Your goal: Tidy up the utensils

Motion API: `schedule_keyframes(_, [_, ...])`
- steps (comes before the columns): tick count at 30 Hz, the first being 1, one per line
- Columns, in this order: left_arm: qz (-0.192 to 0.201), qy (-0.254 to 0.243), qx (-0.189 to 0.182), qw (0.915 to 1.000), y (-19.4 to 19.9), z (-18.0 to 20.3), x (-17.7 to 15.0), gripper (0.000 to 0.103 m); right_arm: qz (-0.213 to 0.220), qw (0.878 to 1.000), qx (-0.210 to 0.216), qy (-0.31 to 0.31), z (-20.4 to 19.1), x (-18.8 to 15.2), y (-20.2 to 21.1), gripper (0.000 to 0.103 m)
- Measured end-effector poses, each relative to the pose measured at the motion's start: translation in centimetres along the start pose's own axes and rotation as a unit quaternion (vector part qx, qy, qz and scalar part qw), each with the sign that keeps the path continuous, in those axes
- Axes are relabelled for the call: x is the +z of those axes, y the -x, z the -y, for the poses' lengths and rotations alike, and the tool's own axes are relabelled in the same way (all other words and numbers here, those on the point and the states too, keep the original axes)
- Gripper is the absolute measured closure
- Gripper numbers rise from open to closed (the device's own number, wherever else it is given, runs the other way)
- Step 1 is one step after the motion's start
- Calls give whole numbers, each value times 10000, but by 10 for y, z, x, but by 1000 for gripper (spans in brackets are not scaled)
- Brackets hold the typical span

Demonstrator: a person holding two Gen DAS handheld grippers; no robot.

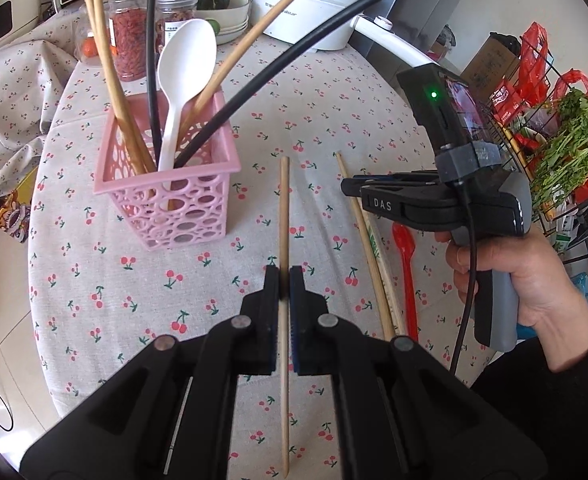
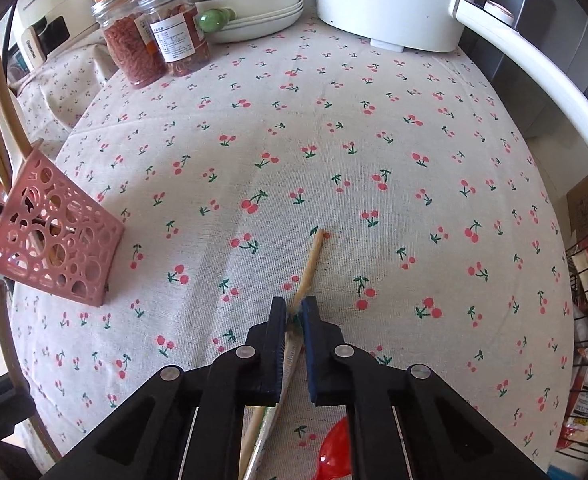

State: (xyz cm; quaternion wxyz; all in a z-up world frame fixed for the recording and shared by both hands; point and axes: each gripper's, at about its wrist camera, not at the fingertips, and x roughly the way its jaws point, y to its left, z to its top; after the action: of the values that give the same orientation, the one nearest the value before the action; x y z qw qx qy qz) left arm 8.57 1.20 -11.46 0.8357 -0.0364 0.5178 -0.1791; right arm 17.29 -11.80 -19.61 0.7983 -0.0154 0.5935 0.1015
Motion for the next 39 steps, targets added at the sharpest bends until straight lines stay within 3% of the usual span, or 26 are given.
schedule_keyframes(9, [394, -117, -216, 9989, 24, 6, 3, 98, 911, 9899, 1001, -426, 28, -1, 60, 99])
schedule_keyframes(14, [681, -206, -317, 9970, 41, 13, 4, 98, 1221, 9819, 1324, -585, 39, -9, 89, 99])
schedule_keyframes(24, [1408, -447, -385, 9883, 80, 31, 2, 98, 1988, 9662, 1572, -477, 41, -34, 155, 100])
schedule_keyframes(39, [2137, -263, -373, 9758, 111, 20, 14, 98, 3195, 9378, 1359, 31, 21, -32, 235, 100])
